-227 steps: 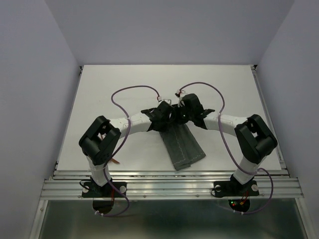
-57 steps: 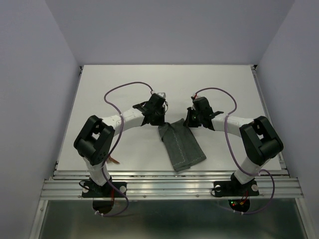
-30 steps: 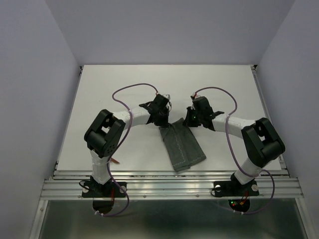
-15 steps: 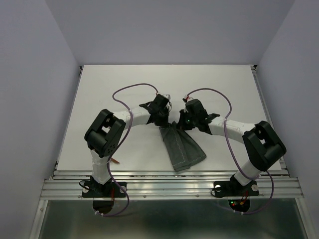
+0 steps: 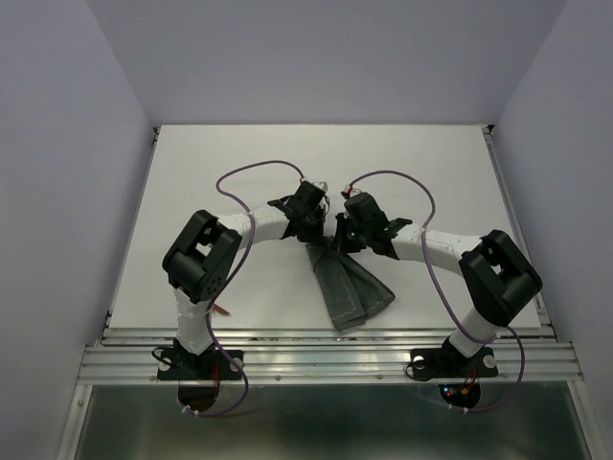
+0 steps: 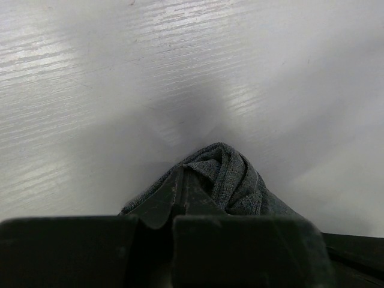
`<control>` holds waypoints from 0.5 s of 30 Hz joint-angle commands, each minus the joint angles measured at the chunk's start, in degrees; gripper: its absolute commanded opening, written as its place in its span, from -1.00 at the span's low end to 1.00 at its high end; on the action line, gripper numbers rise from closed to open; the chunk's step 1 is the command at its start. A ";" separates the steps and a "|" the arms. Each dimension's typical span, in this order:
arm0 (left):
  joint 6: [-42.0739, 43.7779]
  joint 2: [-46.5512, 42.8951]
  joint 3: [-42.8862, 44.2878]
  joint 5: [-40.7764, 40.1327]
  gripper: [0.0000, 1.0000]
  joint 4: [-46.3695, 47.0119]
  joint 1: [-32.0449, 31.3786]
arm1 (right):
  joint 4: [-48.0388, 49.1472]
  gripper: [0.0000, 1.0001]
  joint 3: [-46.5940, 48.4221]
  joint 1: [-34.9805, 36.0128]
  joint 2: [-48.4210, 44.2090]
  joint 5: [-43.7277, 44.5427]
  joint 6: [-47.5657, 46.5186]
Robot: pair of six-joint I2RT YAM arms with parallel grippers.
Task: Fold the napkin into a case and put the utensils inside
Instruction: Fold the 2/3-rectangle-folded napkin at the center of the board.
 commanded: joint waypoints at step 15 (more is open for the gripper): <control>-0.57 2.06 -0.68 1.76 -1.00 0.90 -0.20 | -2.43 -0.99 6.03 2.28 -0.23 0.82 0.11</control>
